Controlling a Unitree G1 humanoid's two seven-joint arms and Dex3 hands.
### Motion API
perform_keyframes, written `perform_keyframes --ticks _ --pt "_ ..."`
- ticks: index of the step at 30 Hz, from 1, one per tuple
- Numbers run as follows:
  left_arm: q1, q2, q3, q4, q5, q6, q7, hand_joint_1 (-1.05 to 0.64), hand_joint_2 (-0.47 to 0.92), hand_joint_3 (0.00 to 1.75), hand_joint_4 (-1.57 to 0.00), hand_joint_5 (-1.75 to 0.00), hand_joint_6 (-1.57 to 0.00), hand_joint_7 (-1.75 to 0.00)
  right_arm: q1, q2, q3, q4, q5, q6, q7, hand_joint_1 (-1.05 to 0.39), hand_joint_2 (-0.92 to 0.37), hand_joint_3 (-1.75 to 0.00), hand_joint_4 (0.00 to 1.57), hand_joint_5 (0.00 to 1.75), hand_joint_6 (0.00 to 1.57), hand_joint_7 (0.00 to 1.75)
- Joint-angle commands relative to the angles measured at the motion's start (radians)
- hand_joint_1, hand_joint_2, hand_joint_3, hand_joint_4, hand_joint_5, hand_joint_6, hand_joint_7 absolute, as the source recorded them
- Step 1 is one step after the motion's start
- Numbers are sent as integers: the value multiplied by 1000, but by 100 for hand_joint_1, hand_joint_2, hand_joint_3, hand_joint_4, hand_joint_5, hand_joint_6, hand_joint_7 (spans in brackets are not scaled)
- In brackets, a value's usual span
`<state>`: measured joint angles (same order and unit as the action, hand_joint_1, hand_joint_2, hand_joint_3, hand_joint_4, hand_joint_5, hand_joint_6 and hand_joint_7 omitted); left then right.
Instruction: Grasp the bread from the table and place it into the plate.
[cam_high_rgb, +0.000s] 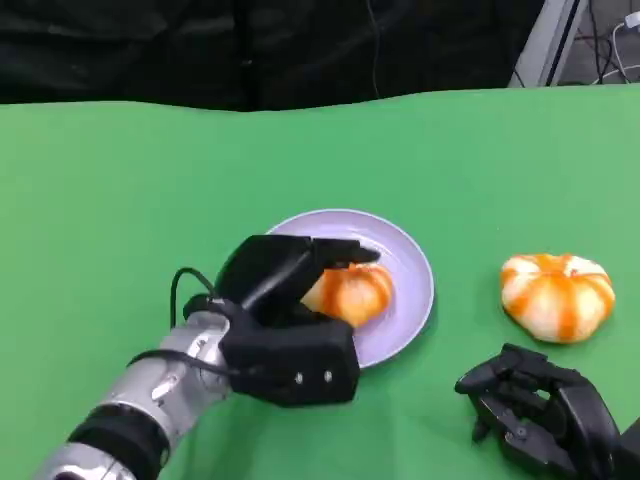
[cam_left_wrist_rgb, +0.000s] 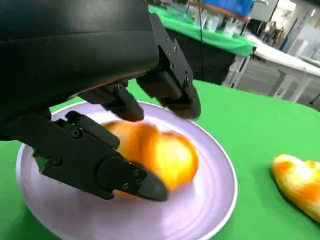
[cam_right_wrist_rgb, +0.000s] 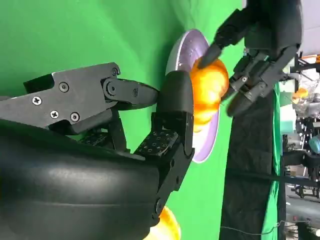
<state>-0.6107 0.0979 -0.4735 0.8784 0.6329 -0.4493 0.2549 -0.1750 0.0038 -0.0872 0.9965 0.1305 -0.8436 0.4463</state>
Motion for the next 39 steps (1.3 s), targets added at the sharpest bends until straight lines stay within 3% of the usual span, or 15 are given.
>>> perform_keyframes --ticks 1,6,16,27,39 --pt "18 32 17 -92 -40 85 -148 -83 92 46 -26 0 -27 0 8 -8 -5 2 10 3 17 -24 -92 -46 71 170 83 98" --pt "42 66 26 -210 -66 180 -299 -95 92 62 -13 0 -18 0 8 -7 -11 1 19 9 32 -25 -92 -45 69 169 83 98" --pt "154 109 124 -441 -195 239 -412 -100 92 77 -18 -2 -21 -1 8 -6 -15 7 9 8 26 -26 -92 -44 70 168 83 98" --pt "304 43 310 -505 -556 53 -459 -85 92 68 -36 -5 -35 -3 6 -9 -10 6 -5 4 7 -29 -92 -40 70 168 83 100" --pt "393 16 480 -327 -930 -159 -800 -93 92 61 -44 -3 -38 -1 5 -17 -7 9 -12 -11 -4 -26 -92 -44 71 168 84 98"
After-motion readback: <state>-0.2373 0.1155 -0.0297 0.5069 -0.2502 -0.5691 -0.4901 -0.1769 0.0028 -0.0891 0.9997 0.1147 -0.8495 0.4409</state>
